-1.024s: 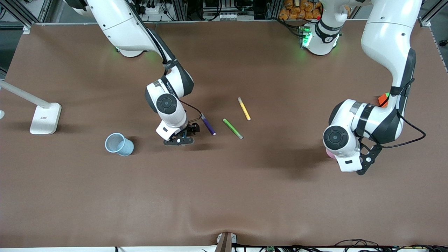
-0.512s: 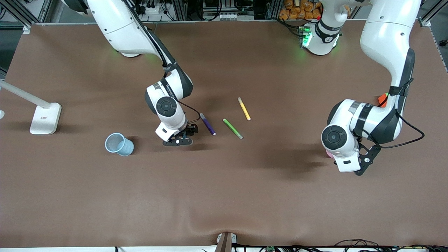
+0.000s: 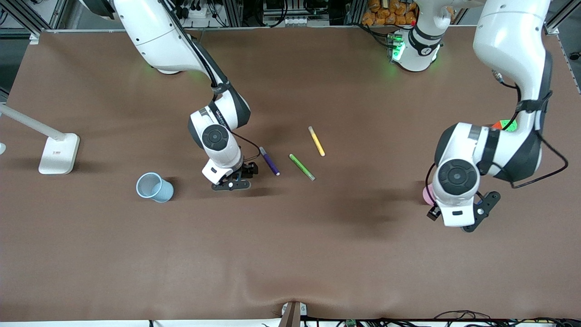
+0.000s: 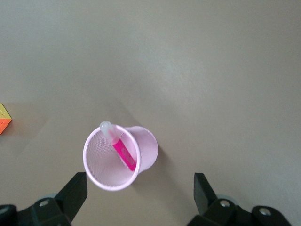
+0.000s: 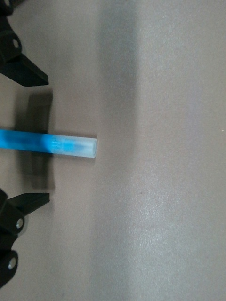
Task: Place pink and blue markers in matching cups
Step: 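Lift the blue marker toward the blue cup while the left gripper withdraws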
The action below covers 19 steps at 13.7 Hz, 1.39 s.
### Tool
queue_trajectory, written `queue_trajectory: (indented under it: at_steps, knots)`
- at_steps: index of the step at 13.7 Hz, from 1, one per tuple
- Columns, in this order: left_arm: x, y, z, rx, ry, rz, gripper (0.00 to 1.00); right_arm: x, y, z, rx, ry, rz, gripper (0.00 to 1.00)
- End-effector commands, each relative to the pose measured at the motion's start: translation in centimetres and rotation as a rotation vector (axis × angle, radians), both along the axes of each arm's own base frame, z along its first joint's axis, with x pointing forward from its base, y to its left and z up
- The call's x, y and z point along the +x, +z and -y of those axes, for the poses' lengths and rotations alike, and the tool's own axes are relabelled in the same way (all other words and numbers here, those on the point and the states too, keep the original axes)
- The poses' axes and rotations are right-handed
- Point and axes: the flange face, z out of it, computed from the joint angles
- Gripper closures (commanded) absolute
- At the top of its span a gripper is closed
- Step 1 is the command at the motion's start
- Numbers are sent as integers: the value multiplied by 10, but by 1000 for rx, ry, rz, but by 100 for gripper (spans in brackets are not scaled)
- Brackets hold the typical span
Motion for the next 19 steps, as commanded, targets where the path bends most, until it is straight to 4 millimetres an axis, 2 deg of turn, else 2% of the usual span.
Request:
queue_trajectory:
  at_steps: [1,2,4,6,7,9,12,14,17,19]
  knots:
    - [-7,42,-4,-92,-45,-20,0,5,-2,-1,2,0,12,0]
    - [-7,57,-3,-128,-54,-21,0,4,-4,-2,0,2,9,15]
    - [-11,85,-3,-165,-48,-27,0,4,-7,-1,-2,2,7,58]
    - [-18,114,-7,-186,-135,-45,0,4,-10,0,-2,0,7,85]
    - [-21,133,-19,-244,-170,-41,0,4,-11,1,-2,0,5,100]
    - [-30,168,-42,-320,-199,-23,0,8,-9,3,0,-6,9,100]
    - [-48,203,-46,-314,-300,-32,0,14,-3,7,4,11,17,100]
    - [-61,227,-52,-313,-409,-47,0,23,10,17,10,51,29,100]
    - [-84,260,-71,-384,-380,-42,0,36,48,22,33,130,81,100]
    - [-99,275,-74,-382,-379,-58,0,39,73,20,44,208,117,100]
